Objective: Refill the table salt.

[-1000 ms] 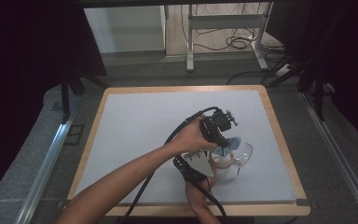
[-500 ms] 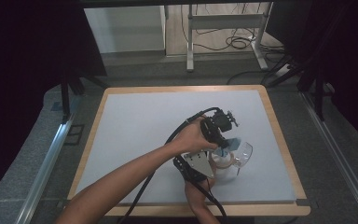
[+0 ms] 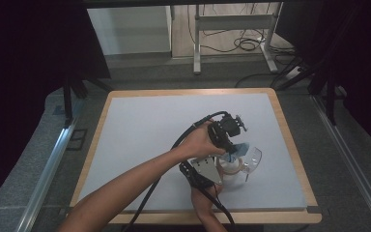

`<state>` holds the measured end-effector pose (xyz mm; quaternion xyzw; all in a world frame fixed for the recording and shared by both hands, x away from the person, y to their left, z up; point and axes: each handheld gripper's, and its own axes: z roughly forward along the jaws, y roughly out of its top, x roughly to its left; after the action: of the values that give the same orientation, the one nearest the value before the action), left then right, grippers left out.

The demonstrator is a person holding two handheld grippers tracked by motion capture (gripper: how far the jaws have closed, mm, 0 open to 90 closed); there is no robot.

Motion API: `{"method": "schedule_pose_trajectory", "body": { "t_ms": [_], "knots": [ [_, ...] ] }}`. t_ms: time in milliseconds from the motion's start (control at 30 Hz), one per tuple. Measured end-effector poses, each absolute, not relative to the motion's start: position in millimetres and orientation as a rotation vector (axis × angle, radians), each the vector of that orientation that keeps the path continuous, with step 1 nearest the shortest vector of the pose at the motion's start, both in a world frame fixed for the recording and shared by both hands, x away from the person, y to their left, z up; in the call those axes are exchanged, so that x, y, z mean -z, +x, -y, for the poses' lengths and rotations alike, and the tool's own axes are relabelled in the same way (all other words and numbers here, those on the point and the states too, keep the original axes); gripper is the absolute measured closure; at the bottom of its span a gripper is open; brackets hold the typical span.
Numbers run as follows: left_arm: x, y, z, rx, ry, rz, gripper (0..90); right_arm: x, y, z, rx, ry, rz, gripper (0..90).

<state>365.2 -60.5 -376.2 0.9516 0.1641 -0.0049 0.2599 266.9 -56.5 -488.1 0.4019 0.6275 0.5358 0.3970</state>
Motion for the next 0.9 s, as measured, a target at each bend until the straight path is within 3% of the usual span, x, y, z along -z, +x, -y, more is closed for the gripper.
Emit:
{"method": "schedule_pose_trajectory", "body": {
  "t_ms": [900],
  "knots": [
    [374.9,364.5,61.9,0.013,2.588,-0.440,90.0,488.0,264.9,57.1,-1.376,1.028,-1.586,45.5]
  ]
}}
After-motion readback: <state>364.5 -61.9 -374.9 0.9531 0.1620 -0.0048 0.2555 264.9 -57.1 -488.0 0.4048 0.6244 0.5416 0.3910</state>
